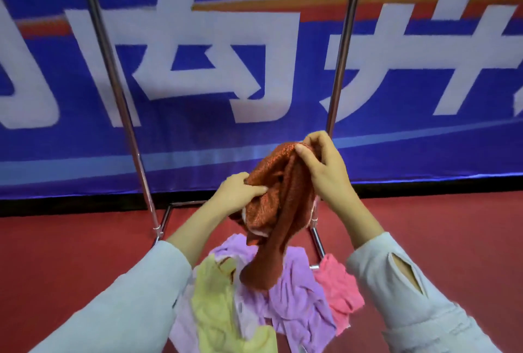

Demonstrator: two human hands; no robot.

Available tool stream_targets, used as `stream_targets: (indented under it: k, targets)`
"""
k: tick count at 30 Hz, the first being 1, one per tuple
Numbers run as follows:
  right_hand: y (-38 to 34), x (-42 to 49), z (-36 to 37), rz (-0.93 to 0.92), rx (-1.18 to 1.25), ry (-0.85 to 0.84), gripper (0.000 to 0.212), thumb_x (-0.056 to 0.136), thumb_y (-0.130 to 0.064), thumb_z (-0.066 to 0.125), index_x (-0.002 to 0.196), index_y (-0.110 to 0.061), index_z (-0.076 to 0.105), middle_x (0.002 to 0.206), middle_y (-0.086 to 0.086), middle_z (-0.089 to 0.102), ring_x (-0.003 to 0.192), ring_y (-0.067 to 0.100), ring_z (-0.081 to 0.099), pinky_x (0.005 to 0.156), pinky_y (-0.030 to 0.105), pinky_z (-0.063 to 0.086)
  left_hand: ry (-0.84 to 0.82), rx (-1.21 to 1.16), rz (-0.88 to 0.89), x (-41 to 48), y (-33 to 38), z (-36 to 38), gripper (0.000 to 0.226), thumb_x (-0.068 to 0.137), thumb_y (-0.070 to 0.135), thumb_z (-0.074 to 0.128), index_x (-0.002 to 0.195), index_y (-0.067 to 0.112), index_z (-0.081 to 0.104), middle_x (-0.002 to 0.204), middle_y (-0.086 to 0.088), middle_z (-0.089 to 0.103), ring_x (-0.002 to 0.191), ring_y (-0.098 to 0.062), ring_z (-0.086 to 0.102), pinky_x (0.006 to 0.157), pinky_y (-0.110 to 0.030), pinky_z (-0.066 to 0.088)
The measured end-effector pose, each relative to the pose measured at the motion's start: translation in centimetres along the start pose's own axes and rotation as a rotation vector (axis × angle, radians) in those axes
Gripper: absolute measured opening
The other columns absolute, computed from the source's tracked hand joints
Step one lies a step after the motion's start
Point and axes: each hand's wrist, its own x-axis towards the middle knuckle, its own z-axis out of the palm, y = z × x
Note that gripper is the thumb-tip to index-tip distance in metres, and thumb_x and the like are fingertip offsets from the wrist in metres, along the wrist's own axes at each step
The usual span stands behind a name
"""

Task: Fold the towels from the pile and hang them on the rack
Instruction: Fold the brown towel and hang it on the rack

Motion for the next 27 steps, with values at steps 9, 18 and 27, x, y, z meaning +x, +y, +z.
stream_targets:
  k: [9,18,27]
  targets:
    - [-5.9,-0.9,-0.9,0.180,0.090,-0.102,0.015,0.094,-0.017,0.059,0.083,-0.017,0.048,0.074,-0.007,0.050,0.064,0.005,0.045,0.060,0.014,0.038,0.183,-0.865,0.051,-4.9,5.4,-3.9,0.017,0.090,-0.005,0.051,0.095,0.007,0.062,0.071,-0.007,0.064,0.051,-0.009,0.060,0.050,-0.020,0.049]
    - [-5.0,2.4,1.8,0.444,0.376,-0.410,0.049,0.098,-0.011,0.045,0.140,-0.036,0.040,0.090,0.005,0.055,0.048,0.005,0.044,0.046,0.017,0.039,0.112,-0.288,0.488,-2.2,7.0,-6.9,0.039,0.089,-0.009,0.037,0.082,0.021,0.060,0.077,0.007,0.062,0.065,0.000,0.053,0.066,-0.018,0.042]
    - [2.4,7.9,5.8,0.316,0.371,-0.242,0.026,0.083,0.011,0.056,0.081,-0.014,0.049,0.074,0.003,0.051,0.071,0.017,0.053,0.074,0.035,0.045,0.196,-0.607,0.064,8.2,2.7,-5.7,0.025,0.094,0.030,0.057,0.073,0.017,0.058,0.059,0.003,0.055,0.059,-0.017,0.045,0.054,-0.026,0.035]
